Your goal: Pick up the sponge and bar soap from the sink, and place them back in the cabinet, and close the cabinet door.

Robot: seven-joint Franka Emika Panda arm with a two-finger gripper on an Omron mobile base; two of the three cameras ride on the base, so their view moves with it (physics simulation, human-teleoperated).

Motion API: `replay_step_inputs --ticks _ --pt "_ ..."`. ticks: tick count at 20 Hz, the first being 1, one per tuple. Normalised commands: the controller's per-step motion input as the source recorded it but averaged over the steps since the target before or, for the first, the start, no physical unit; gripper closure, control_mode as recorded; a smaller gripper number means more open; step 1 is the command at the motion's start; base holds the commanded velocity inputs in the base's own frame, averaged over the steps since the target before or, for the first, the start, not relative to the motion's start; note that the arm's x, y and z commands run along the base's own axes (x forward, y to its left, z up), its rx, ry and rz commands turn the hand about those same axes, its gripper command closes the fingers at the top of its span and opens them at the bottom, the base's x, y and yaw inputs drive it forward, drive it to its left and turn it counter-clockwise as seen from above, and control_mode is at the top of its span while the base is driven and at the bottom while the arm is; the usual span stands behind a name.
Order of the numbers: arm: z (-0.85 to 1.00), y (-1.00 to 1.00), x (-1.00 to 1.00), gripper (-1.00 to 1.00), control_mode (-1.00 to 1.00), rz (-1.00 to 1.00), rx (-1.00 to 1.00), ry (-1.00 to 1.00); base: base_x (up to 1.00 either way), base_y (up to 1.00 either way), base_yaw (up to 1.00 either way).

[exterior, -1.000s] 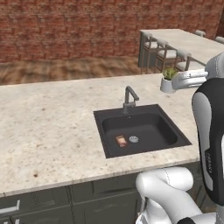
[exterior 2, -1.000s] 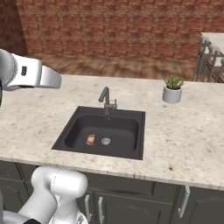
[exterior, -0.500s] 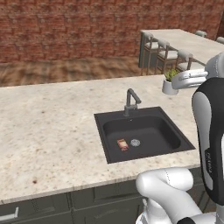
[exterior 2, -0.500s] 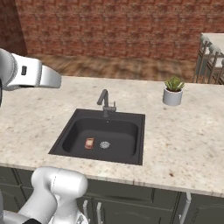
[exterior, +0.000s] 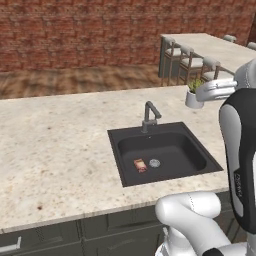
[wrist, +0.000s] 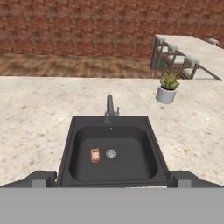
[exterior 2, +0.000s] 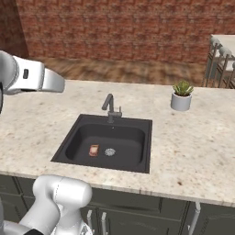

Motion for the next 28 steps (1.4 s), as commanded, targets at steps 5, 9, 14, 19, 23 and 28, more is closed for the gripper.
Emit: replay_step_inputs --ticks 5,9,14,19,23,28 --pt "-0.13 0.0 0.3 -1.0 -1.0 0.0 0.02 0.0 0.0 0.0 0.0" --pt "-0.42 0.0 0.2 -1.0 -1.0 0.0 0.02 0.0 0.0 0.0 0.0" --pt "-0.52 0.0 0.08 -1.0 -1.0 0.0 0.02 0.0 0.0 0.0 0.0" --pt "-0.45 0.0 0.01 -1.0 -1.0 0.0 0.01 0.0 0.0 0.0 0.0" --pt "-0.37 0.0 0.06 -1.0 -1.0 0.0 0.01 0.0 0.0 0.0 0.0" --pt "-0.29 0.0 0.01 -1.0 -1.0 0.0 0.02 0.0 0.0 0.0 0.0"
